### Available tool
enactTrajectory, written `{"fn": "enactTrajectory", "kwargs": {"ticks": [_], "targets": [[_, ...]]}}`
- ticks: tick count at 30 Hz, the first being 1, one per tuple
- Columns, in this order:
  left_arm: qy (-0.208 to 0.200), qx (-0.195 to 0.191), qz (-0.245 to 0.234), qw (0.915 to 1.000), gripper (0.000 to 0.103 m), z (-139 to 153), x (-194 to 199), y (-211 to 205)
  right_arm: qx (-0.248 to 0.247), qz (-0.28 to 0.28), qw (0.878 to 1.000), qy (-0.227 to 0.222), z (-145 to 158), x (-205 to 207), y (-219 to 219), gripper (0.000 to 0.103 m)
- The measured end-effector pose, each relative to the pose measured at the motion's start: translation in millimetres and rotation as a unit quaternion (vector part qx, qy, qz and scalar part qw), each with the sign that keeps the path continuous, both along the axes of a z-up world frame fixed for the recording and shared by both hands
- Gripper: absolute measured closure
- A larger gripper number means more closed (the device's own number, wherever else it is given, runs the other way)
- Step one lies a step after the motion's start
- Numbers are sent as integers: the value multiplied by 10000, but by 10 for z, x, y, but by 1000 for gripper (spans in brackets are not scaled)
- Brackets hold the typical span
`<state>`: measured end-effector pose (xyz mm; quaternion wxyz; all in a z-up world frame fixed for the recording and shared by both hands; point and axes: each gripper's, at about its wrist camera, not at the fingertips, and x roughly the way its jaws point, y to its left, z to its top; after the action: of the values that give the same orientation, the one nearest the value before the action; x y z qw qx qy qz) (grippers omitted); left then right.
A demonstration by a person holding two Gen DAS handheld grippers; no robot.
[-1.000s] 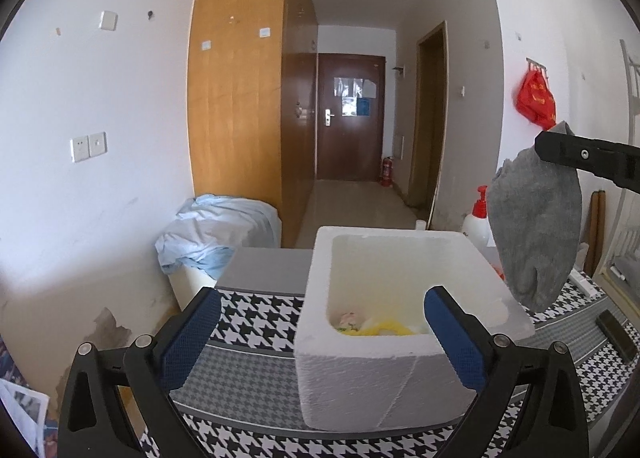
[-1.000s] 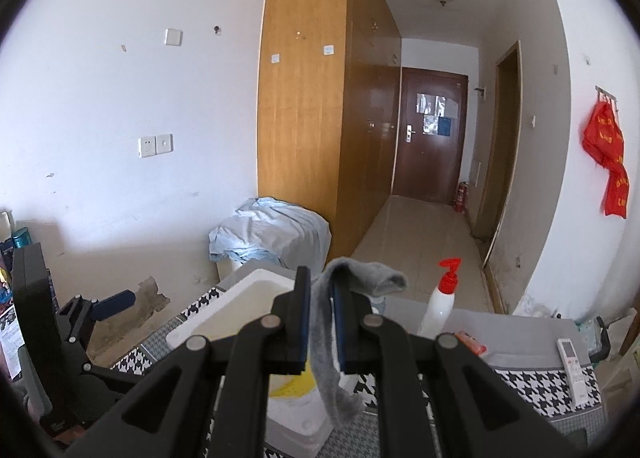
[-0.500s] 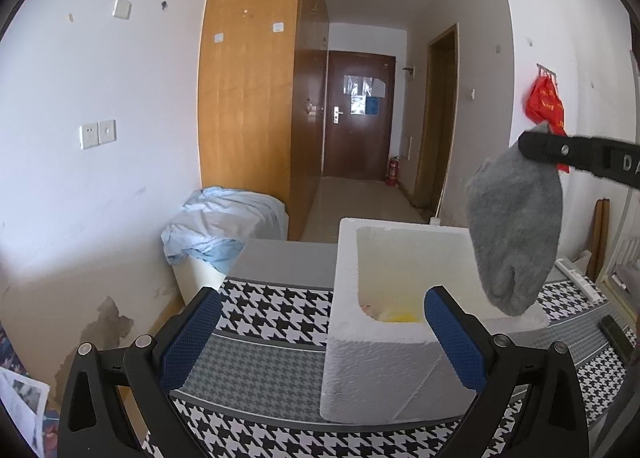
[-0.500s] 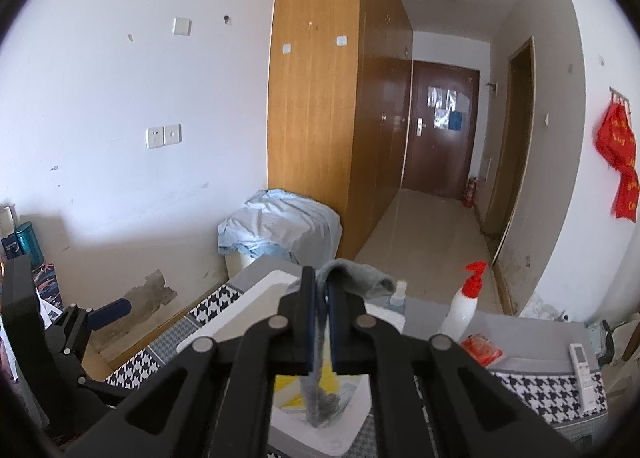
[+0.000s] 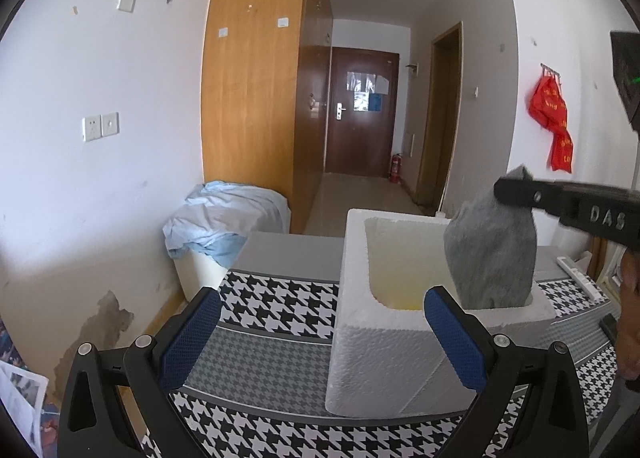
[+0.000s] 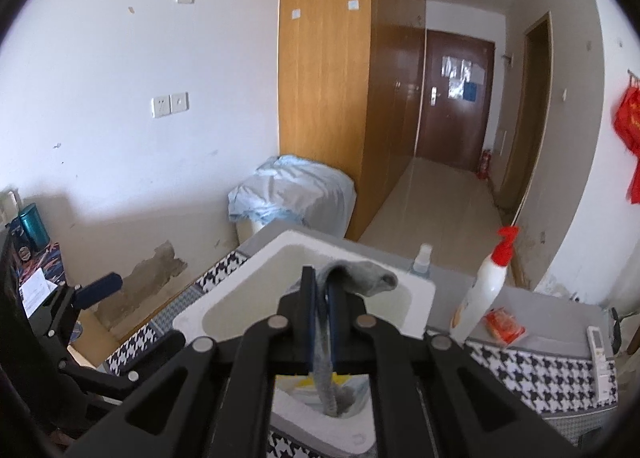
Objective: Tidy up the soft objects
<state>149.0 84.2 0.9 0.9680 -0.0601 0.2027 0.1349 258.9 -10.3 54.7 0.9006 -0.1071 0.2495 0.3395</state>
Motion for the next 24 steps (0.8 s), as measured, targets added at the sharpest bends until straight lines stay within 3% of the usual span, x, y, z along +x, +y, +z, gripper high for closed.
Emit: {"fn": "enactTrajectory", "kwargs": {"ticks": [6,7,10,11,24], "targets": [[9,-34,22,10000,1,-9,11,38,-154,19,9996,234,-143,65,47,92],[14,-33,29,10000,1,-13,10,35,-196,30,9995,245,-160,67,55,84],[19,-71,33,10000,1,-16,15,52,-198,45,9995,253,-197,52,55,44],[17,-74,40,10000,1,-19,8,59,-168,47,9995,247,-204,47,52,38],[-15,-69,85,9999,1,1,-25,59,-294,135,9990,299,-280,-45,-15,35]]}}
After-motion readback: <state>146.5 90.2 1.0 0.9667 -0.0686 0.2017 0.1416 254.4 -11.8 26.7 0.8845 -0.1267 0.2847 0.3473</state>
